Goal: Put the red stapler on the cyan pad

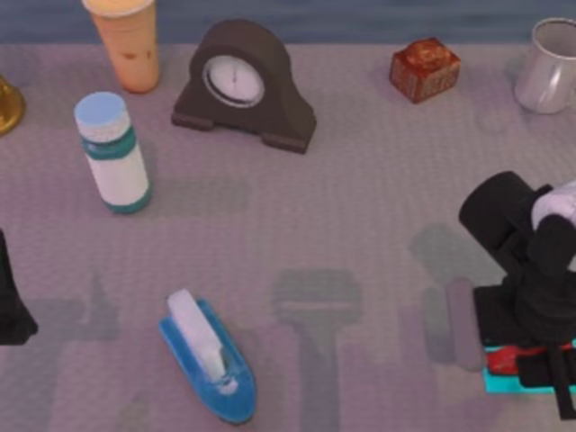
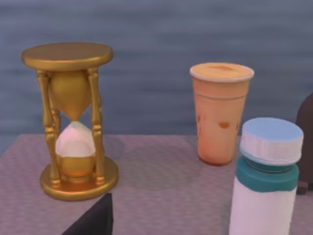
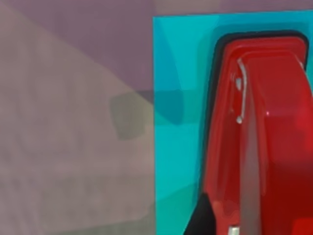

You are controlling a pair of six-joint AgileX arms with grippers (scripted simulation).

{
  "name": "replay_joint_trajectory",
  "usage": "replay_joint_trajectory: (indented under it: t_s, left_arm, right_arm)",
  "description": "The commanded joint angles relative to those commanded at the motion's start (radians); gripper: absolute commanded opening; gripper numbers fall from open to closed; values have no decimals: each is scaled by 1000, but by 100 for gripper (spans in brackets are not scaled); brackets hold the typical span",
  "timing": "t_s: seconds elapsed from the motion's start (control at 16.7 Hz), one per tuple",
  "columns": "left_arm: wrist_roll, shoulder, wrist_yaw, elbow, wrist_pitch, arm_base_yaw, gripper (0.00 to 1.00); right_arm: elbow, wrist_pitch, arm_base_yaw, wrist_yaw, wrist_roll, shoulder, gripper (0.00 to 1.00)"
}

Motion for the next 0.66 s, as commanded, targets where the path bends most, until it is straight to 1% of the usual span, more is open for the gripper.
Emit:
replay_joint_trajectory:
  t_s: [0.3, 0.36, 0.66]
  left_arm:
    - [0, 0, 0, 0, 0, 0, 100]
    - [0, 0, 0, 0, 0, 0, 100]
    - [0, 0, 0, 0, 0, 0, 100]
  right_arm:
    - [0, 0, 0, 0, 0, 0, 98]
    - [0, 0, 0, 0, 0, 0, 100]
    - [0, 0, 0, 0, 0, 0, 100]
